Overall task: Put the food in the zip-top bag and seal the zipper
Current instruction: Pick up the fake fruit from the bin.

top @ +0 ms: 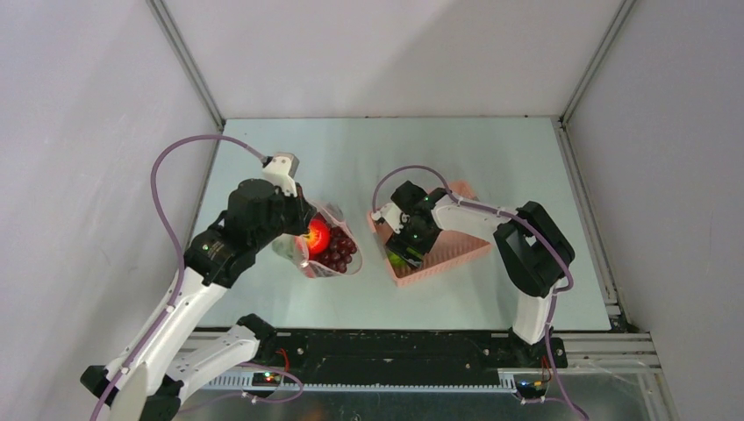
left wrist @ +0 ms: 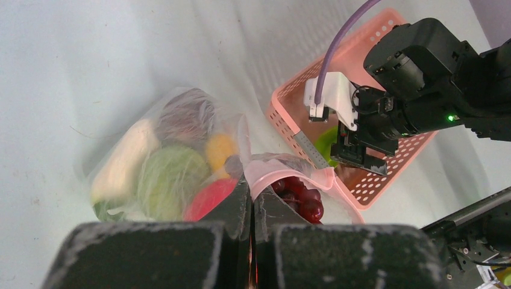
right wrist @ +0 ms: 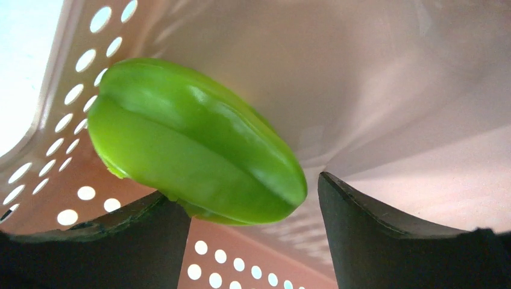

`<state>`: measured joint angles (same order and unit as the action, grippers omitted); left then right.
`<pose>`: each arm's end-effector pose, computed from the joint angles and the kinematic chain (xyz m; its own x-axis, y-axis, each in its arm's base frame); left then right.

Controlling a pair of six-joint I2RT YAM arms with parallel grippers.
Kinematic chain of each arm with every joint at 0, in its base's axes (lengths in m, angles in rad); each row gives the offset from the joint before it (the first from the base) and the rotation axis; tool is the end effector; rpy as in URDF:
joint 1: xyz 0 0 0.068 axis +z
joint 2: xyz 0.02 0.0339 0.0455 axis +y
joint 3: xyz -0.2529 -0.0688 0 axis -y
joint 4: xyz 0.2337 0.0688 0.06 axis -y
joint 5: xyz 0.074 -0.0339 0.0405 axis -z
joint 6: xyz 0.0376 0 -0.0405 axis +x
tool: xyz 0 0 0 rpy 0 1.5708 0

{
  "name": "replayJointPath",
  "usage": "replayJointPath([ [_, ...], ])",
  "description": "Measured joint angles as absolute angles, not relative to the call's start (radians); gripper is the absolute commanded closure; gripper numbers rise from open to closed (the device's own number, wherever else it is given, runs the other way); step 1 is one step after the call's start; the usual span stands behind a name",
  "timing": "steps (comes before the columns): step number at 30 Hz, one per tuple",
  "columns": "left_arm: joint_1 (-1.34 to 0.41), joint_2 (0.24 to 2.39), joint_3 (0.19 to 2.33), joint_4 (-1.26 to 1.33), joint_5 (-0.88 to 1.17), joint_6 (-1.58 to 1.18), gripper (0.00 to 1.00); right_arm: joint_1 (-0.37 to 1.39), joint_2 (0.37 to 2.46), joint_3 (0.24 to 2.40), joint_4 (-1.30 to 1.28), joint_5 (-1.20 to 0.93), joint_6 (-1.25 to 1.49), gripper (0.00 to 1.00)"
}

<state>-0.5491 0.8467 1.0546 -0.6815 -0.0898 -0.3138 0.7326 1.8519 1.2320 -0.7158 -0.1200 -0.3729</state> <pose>0.1450 -0.0848 0.3591 -0.5095 -0.0487 -0.8591 0.3096 0.9212 -0.2358 0.2506 0.2315 0.1613 -0.4238 -0.8678 -0.2593 -0.9011 0.4330 0.0236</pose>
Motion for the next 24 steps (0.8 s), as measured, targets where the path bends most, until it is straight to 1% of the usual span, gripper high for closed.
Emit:
replayJointPath([
  [2,-0.549,0.849,1.055,-0.681,-0.090,-0.313,1.00,0.733,1.852,1.232,-0.706,-0.120,-0.369,0.29],
  [3,-0.549,0.849,1.055,-0.682,-0.090,-0.313,0.97,0.733,1.852,1.232,-0.697,-0.121,-0.367,0.33],
  [4,-0.548,0.850,1.055,-0.682,-0.090,-0.313,0.98,0.733,1.852,1.232,-0.688,-0.121,-0.367,0.35],
  [5,-0.548,0.850,1.055,-0.682,-0.090,-0.313,1.00,0.733,1.851,1.232,-0.678,-0.124,-0.366,0.42],
  [10,-0.548,0.850,1.055,-0.682,-0.090,-0.313,1.00,0.733,1.843,1.230,-0.634,-0.134,-0.355,0.56],
  [12,-0.548,0.850,1.055,-0.682,-0.090,-0.313,1.00,0.728,1.829,1.227,-0.619,-0.137,-0.350,0.65],
  [13,-0.548,0.850,1.055,-0.682,-0.090,-0.313,1.00,0.727,1.820,1.224,-0.614,-0.138,-0.348,0.67],
  [14,-0.548,0.850,1.055,-0.682,-0.090,-0.313,1.00,0.725,1.812,1.222,-0.612,-0.139,-0.347,0.71],
  [16,-0.548,0.850,1.055,-0.682,-0.090,-0.313,1.00,0.722,1.790,1.213,-0.603,-0.139,-0.343,0.75],
  [24,-0.547,0.850,1.055,-0.682,-0.090,-0.313,1.00,0.705,1.689,1.147,-0.590,-0.125,-0.337,0.79],
])
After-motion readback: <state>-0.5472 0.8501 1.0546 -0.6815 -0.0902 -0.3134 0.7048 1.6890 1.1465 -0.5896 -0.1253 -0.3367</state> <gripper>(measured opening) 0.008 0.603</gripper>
